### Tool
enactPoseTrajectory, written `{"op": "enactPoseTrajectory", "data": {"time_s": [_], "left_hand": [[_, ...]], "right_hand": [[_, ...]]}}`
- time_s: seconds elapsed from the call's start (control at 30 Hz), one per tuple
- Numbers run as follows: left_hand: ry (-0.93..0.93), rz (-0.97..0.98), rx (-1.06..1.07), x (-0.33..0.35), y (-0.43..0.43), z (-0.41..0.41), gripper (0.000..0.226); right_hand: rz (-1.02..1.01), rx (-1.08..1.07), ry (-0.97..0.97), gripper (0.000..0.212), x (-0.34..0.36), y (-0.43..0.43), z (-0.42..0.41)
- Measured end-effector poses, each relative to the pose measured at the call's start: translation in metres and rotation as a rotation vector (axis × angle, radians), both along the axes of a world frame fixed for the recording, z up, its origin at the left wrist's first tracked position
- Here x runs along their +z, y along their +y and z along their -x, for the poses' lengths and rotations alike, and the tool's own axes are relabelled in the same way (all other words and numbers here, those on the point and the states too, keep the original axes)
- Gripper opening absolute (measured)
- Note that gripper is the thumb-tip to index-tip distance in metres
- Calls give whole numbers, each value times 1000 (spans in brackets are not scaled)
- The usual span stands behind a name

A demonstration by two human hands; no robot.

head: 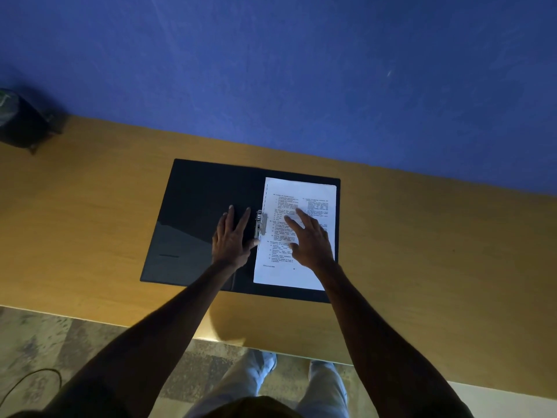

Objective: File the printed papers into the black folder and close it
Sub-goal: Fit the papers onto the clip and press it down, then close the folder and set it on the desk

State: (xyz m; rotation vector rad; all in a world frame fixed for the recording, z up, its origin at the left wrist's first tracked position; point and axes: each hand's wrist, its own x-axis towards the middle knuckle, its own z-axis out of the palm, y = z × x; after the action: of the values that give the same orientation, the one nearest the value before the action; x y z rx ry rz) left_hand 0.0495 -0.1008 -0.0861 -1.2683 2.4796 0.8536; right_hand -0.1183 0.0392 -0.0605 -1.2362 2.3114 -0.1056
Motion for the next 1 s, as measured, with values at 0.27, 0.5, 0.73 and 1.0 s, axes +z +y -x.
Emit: {"op": "enactPoseTrajectory", "data": {"time_s": [0.27,0.5,0.73,1.0], "left_hand": [[-6,-66,-23,4,-10,-5,91],[36,-92,-13,5,-23,-21,73],[39,167,433,2,-52,-90,68],[-35,90,664,7,-87,-137,58]], "right_hand": [[-15,3,0,77,2,-1,-3],[-28,24,19,77,2,0,-4],[53,19,41,75,1,-28,-35],[88,210,18,73,-1,-81,-82]]}}
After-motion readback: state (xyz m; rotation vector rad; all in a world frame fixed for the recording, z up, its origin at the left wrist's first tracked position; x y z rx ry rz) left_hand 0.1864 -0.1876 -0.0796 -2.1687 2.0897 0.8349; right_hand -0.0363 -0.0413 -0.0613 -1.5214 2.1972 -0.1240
